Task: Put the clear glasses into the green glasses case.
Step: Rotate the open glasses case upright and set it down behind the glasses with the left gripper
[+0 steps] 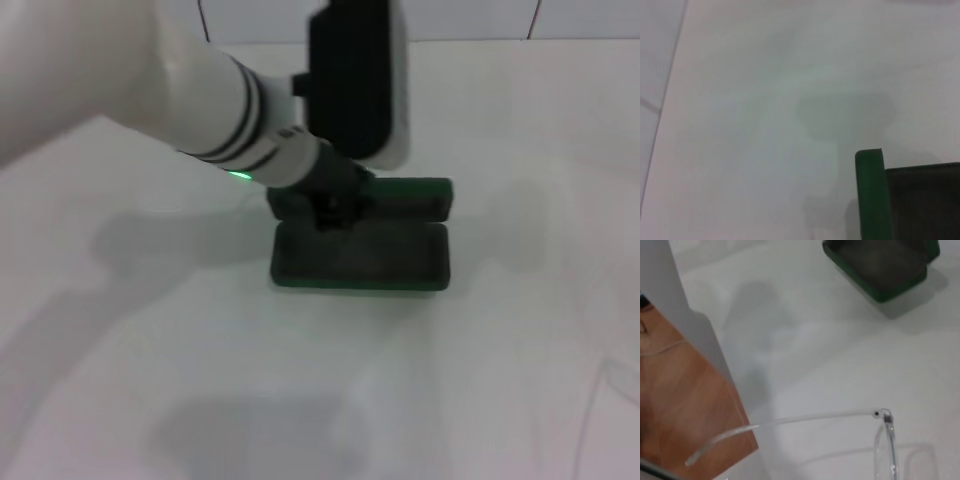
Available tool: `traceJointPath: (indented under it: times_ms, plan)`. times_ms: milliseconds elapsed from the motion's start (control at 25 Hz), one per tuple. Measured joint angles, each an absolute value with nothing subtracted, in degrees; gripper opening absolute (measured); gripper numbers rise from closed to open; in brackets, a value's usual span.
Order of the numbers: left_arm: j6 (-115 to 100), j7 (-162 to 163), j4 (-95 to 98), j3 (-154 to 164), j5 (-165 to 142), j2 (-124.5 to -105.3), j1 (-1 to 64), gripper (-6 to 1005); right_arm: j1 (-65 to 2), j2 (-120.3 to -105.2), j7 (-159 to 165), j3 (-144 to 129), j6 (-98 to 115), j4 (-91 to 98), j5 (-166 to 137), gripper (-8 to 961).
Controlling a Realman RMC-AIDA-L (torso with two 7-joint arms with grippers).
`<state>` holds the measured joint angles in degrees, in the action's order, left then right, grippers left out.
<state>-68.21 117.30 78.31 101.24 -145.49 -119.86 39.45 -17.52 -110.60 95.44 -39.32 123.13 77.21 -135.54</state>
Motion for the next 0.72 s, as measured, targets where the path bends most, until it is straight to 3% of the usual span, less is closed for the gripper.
traceJointPath:
  times_ms: [240,720]
  plan:
    - [-61.7,116.6,74.8,105.3,-144.9,-120.19,41.2,243,-18.0,-109.83,94.1,-37.1,123.0,73.8,-135.6,111]
    - [-57.1,119.3,70.6,106.2,-144.5,-120.28,42.0,250,-19.3,-109.73,94.0,-37.1,123.0,73.7,-135.6,110]
